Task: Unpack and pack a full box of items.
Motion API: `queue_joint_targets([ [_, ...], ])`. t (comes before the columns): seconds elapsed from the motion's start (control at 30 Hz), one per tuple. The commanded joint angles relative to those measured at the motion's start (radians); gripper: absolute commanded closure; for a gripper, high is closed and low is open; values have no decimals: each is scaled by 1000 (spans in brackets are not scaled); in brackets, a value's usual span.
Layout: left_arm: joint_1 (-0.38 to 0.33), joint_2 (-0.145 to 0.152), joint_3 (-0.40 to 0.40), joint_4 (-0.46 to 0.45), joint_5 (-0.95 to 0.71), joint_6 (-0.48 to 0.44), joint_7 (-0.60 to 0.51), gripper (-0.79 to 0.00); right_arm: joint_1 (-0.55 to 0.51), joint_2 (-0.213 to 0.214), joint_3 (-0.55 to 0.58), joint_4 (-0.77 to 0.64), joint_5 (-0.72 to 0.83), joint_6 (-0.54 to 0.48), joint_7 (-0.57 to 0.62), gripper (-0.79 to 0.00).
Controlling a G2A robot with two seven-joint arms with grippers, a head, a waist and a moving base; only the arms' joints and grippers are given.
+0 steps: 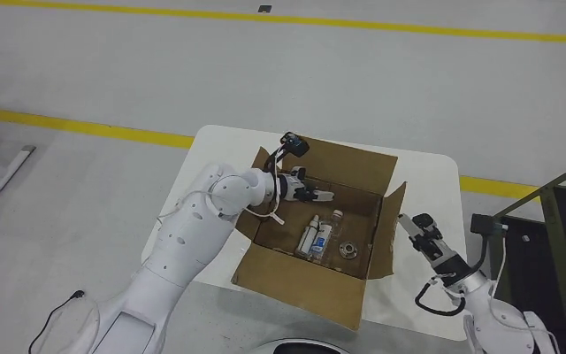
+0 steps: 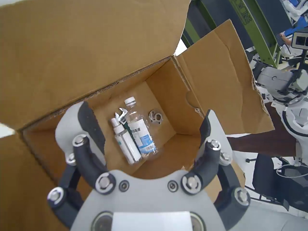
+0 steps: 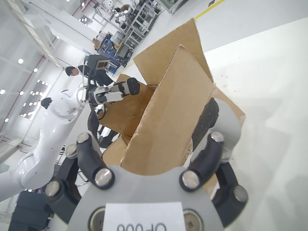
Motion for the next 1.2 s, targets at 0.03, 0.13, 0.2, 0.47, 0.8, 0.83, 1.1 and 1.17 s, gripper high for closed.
queue_joint_targets([
  [0.03, 79, 23, -59, -127, 5, 26, -28, -785, 11, 3, -2, -4, -66, 23, 10, -785],
  [0.13, 109, 33, -80, -179, 11, 33, -42, -785, 16, 5, -7, 6, -101, 33, 18, -785],
  [0.2, 117, 37, -84, -196, 7, 35, -47, -785, 17, 6, -8, 12, -123, 39, 19, -785],
  [0.47, 119, 38, -85, -201, 4, 35, -49, -785, 7, 9, -2, 30, -157, 38, 23, -434],
  [0.8, 119, 38, -85, -201, 4, 35, -49, -785, -57, 14, 77, 59, -88, 28, 33, 0],
  [0.83, 119, 38, -85, -201, 4, 35, -49, -785, -63, 13, 81, 69, -64, 31, 34, 0],
  [1.1, 119, 38, -85, -201, 4, 35, -49, -785, -44, 16, 124, 148, 104, 26, 74, 0],
  [1.17, 119, 38, -85, -201, 4, 35, -49, -785, -27, 18, 128, 160, 119, 19, 87, 0],
])
